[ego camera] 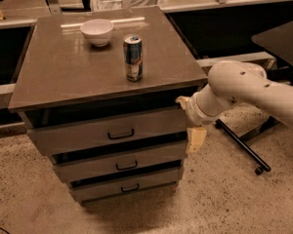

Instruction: Open top drawer

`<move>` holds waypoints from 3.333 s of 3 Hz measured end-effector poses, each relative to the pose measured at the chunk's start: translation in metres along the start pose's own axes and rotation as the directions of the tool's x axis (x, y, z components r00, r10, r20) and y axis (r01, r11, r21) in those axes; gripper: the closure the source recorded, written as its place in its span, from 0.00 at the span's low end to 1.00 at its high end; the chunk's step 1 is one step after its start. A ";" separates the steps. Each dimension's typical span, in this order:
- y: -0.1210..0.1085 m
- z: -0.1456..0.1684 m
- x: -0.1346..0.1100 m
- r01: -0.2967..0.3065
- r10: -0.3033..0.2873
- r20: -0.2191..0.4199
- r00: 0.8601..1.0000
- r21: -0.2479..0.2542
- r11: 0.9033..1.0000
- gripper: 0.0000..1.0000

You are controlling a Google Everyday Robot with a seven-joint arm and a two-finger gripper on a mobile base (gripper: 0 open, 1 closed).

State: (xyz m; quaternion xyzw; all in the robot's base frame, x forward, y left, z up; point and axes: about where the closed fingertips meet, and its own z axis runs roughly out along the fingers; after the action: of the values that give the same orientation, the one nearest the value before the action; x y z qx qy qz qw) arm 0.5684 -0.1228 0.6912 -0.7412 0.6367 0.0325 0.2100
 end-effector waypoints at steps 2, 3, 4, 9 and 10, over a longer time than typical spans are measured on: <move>-0.041 0.043 0.015 0.037 -0.036 -0.070 0.997 0.014 0.999 0.11; -0.041 0.054 0.017 0.053 -0.053 -0.091 0.994 -0.007 0.999 0.23; -0.038 0.039 0.011 0.078 -0.077 -0.112 0.991 0.003 0.997 0.23; 0.030 -0.010 -0.011 0.132 -0.135 0.000 0.991 -0.186 0.974 0.12; -0.003 0.000 -0.008 0.127 -0.132 -0.032 0.991 -0.116 0.985 0.12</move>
Offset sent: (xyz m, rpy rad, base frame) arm 0.0793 0.0050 -0.0592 -0.1160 -0.0169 0.0066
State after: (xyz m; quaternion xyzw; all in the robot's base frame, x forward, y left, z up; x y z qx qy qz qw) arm 0.5695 -0.1154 0.6944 -0.7923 0.5882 0.0403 0.1568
